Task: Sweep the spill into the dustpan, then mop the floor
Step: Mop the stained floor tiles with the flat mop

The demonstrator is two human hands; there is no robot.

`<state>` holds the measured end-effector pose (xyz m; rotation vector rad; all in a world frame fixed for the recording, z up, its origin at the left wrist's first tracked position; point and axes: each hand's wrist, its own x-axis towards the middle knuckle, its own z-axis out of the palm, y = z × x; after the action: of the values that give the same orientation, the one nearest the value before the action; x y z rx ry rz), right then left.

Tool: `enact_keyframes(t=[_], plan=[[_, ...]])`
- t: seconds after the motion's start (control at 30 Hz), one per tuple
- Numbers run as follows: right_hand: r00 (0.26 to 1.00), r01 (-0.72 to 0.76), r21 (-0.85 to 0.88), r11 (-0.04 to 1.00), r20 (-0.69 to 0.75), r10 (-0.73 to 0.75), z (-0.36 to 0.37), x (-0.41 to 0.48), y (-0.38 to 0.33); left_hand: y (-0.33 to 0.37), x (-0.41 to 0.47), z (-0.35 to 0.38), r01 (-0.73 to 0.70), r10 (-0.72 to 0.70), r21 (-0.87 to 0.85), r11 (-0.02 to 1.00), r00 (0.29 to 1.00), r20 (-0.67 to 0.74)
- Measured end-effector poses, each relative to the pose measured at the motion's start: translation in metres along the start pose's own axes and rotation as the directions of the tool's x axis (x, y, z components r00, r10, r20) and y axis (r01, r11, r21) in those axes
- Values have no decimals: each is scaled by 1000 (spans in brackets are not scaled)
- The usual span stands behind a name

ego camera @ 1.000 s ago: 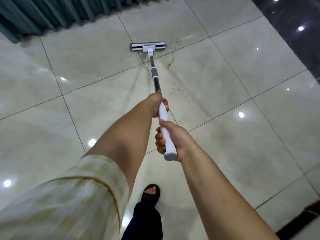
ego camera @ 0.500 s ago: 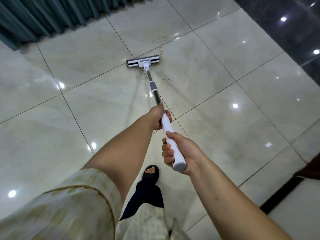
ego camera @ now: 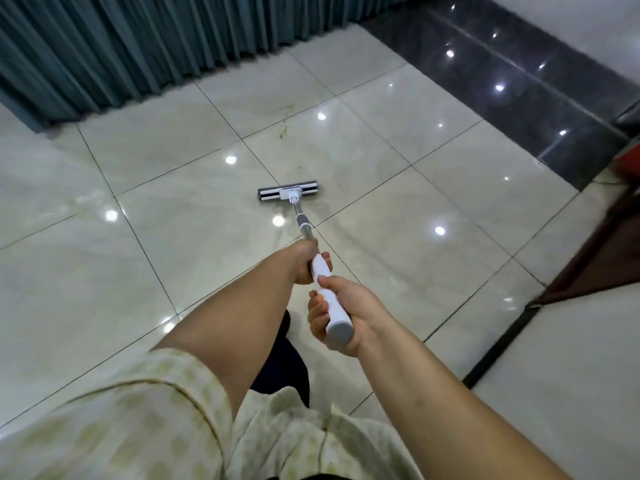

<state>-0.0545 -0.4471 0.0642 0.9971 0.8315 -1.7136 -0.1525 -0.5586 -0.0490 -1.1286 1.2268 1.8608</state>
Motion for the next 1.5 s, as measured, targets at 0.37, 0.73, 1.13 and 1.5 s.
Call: enact_keyframes(t=[0.37,0.73,1.13,1.5], plan=[[999,45,-27,999,30,-44,-14,-1,-16,4,-2,30,20,-20,4,1000,993,-119],[999,8,-193,981,-43,-17,15,96,-189,148,136,60,-56,46,-102,993,994,-97],[999,32,-252,967,-10,-36,102,233,-379,348,291,54,-78,54,-143,987,985,-163],[1000,0,-285,959,-27,-7,71,207,-399,336,284,87,-27,12,-222,975,998,-69]])
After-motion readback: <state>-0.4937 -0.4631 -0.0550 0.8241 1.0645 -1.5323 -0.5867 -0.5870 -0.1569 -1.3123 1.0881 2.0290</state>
